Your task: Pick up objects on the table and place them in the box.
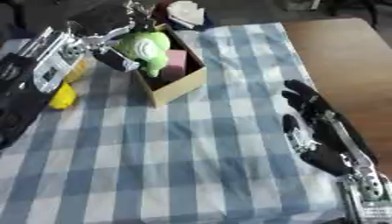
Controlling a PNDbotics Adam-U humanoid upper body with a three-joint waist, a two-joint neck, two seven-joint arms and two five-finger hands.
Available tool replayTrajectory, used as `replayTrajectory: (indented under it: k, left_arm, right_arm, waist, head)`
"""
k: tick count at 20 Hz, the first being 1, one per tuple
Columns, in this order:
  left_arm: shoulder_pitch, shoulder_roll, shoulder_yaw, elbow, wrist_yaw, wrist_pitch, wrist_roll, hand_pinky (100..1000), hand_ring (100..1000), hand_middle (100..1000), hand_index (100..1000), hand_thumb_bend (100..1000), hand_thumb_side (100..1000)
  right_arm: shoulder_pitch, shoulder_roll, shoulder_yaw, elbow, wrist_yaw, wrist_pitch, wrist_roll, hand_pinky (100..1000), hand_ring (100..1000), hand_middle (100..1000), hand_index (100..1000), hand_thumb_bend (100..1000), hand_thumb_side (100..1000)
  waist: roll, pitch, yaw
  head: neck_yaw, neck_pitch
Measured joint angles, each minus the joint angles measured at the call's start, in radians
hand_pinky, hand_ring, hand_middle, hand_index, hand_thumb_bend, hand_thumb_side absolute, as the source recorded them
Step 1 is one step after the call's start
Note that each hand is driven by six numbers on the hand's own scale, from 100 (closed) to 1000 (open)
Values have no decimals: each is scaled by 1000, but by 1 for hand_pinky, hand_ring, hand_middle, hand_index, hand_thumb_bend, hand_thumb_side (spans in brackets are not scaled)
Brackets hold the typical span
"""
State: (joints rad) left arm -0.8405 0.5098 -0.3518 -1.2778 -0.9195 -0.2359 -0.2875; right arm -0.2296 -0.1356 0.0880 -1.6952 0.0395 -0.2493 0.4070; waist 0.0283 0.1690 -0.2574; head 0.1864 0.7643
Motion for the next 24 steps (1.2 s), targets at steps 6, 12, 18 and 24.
replayTrajectory:
  k: [6, 12, 18, 24]
  left_arm:
    - [3, -41, -15, 51, -22, 25, -34, 690, 605, 640, 839, 306, 177]
    - [9, -45, -14, 81, -31, 78, -68, 750, 713, 773, 886, 329, 289]
    - [15, -43, -2, 86, -26, 114, -125, 782, 760, 835, 904, 327, 495]
    - [24, -1, 18, 28, 33, 148, -128, 777, 755, 834, 897, 281, 496]
  right_arm:
    - [-2, 0, 5, 0, -4, 0, 4, 1000, 967, 969, 1000, 100, 399]
    - [-5, 0, 5, 2, -6, -1, 7, 1000, 967, 969, 1000, 100, 399]
    - [-6, 0, 5, 4, -6, -2, 8, 1000, 966, 969, 1000, 100, 400]
    - [-7, 0, 5, 5, -6, -3, 7, 1000, 966, 969, 1000, 100, 402]
  waist:
    - [0, 0, -7]
    - [0, 0, -7]
    - [0, 0, -5]
    - [0, 0, 4]
  head:
    - [6, 0]
    - [5, -1]
    - [3, -2]
    - [-6, -8]
